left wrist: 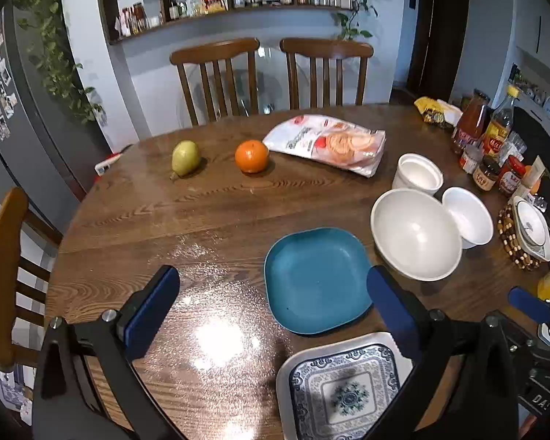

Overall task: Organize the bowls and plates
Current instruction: 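Withdraw both grippers up from the stacked plates, then move both grippers to the teal square plate and grasp its rim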

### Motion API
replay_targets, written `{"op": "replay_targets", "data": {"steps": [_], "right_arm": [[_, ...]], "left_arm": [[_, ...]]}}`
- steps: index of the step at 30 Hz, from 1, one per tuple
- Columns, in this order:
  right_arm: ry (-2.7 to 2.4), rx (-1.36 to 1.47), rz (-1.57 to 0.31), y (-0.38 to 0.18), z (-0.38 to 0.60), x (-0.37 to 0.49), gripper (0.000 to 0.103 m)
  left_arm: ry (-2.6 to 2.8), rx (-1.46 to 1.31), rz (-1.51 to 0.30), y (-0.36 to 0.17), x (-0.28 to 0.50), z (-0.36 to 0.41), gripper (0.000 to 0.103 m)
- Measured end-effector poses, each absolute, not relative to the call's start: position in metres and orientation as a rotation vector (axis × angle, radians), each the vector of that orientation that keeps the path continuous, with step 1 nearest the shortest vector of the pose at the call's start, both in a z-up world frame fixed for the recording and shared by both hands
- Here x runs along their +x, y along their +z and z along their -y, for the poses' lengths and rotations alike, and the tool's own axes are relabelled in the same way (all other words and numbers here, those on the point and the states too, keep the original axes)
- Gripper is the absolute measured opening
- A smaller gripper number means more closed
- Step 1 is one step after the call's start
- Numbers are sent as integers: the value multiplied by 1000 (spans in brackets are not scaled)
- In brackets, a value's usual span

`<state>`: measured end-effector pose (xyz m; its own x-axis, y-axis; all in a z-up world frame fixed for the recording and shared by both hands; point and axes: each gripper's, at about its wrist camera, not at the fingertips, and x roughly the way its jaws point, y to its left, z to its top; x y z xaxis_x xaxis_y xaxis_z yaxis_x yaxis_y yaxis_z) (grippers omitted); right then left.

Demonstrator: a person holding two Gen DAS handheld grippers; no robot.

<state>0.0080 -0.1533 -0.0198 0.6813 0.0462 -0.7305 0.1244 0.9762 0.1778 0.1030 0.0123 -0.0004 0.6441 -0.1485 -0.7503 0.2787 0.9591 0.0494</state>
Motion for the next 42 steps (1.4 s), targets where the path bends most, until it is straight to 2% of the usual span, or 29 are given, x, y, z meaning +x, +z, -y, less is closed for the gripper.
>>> {"op": "replay_targets", "data": {"steps": [7, 16, 26, 30, 34, 38, 42], "right_arm": [[-56, 236, -849, -33, 150, 29, 57], [26, 337, -977, -80, 141, 69, 57], [43, 337, -1042, -111, 125, 105, 57], [40, 334, -1047, -117, 122, 115, 56], [42, 343, -1049, -122, 123, 121, 45], [48, 359, -1070, -130, 123, 127, 26], [42, 361, -1069, -136, 125, 127, 19]], "left_arm": [[-256, 163, -923, -39, 135, -14, 102], [-281, 130, -1060, -93, 167, -17, 98], [-348, 133, -1122, -121, 180, -18, 73], [-374, 132, -1120, -124, 182, -16, 67], [-414, 121, -1118, -123, 182, -10, 59], [-452, 126, -1112, -122, 180, -6, 37], [-450, 119, -1107, -123, 181, -8, 32]]}}
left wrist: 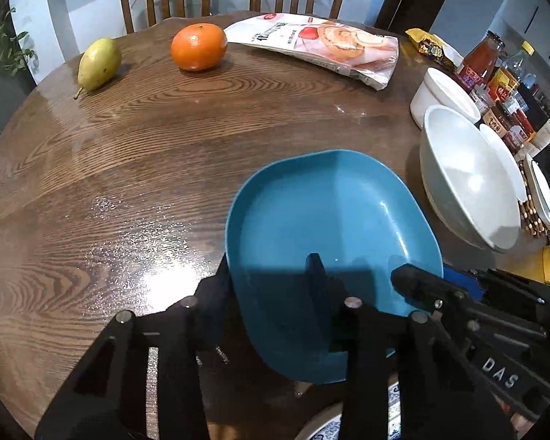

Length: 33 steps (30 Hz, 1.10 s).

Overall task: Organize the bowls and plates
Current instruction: 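Move both grippers to the teal square plate and grasp its rim, then lift the teal plate with both grippers and carry it over the stacked plates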

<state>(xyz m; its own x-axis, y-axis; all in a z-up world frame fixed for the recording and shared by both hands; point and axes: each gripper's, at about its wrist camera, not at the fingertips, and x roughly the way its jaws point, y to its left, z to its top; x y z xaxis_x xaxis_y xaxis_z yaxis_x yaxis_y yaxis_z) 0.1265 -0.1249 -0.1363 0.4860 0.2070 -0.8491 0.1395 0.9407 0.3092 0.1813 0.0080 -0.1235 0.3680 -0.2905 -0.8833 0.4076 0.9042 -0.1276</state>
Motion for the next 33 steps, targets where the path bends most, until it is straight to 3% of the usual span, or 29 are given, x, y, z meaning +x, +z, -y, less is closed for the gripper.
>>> {"op": "replay_targets", "data": {"steps": [5, 33], "right_arm": [[42, 339, -1061, -135, 126, 125, 17], [129, 280, -903, -57, 124, 53, 17]], "left_arm": [[-431, 95, -1103, -123, 182, -11, 24], [-401, 78, -939, -47, 95, -12, 25]]}}
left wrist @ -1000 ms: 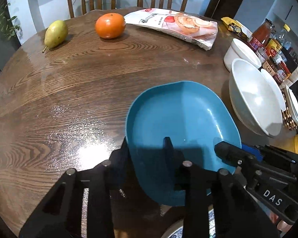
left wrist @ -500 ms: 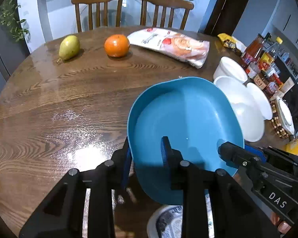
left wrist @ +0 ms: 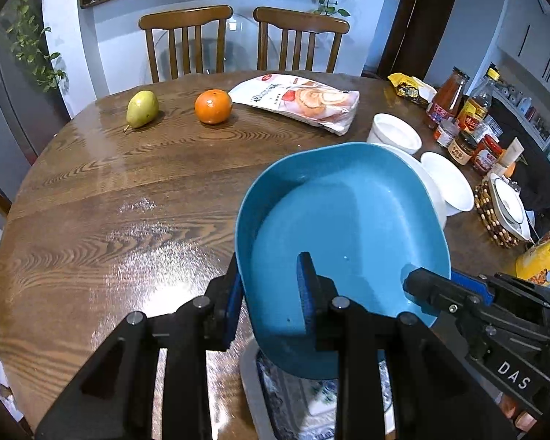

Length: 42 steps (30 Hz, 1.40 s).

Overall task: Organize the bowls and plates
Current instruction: 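Lift the teal plate with both grippers and carry it over the stacked plates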

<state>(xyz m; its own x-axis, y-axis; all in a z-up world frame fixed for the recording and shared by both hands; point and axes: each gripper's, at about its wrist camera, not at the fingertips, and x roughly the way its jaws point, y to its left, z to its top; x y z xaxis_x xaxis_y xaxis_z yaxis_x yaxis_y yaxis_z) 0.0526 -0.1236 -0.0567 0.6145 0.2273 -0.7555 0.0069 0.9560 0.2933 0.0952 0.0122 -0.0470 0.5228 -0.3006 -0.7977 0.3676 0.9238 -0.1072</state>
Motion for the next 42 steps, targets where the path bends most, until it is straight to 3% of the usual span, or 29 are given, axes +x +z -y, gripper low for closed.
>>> {"op": "replay_targets", "data": {"steps": [42], "right_arm": [[237, 254, -916, -55, 148, -21, 17]], "left_arm": [[-314, 102, -938, -37, 11, 8, 25]]}}
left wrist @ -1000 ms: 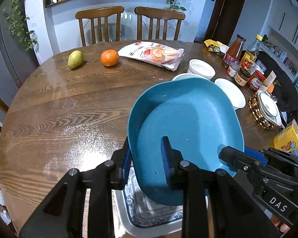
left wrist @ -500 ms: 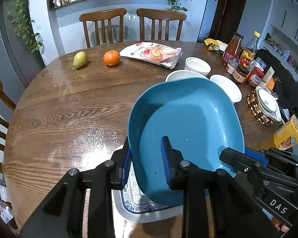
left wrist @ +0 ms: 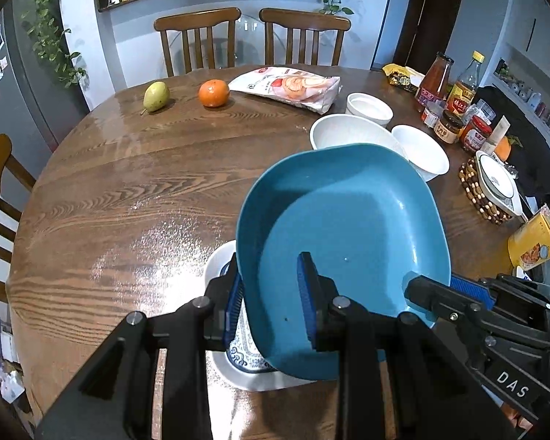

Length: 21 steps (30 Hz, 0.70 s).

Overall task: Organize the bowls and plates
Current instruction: 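Lift the teal plate with both grippers and carry it over the stacked plates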

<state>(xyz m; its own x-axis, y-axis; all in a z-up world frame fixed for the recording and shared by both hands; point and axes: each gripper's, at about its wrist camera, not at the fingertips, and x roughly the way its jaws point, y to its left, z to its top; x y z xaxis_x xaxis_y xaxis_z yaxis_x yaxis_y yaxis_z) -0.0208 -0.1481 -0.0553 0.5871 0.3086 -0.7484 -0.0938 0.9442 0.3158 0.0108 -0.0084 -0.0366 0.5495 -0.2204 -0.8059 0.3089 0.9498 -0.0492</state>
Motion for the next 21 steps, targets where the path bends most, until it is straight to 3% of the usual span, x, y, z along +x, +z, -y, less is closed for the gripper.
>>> {"op": "replay_targets", "data": {"steps": [21], "right_arm": [[251, 262, -1056, -100, 125, -6, 17]], "left_arm": [[-283, 71, -1092, -86, 25, -15, 27]]}}
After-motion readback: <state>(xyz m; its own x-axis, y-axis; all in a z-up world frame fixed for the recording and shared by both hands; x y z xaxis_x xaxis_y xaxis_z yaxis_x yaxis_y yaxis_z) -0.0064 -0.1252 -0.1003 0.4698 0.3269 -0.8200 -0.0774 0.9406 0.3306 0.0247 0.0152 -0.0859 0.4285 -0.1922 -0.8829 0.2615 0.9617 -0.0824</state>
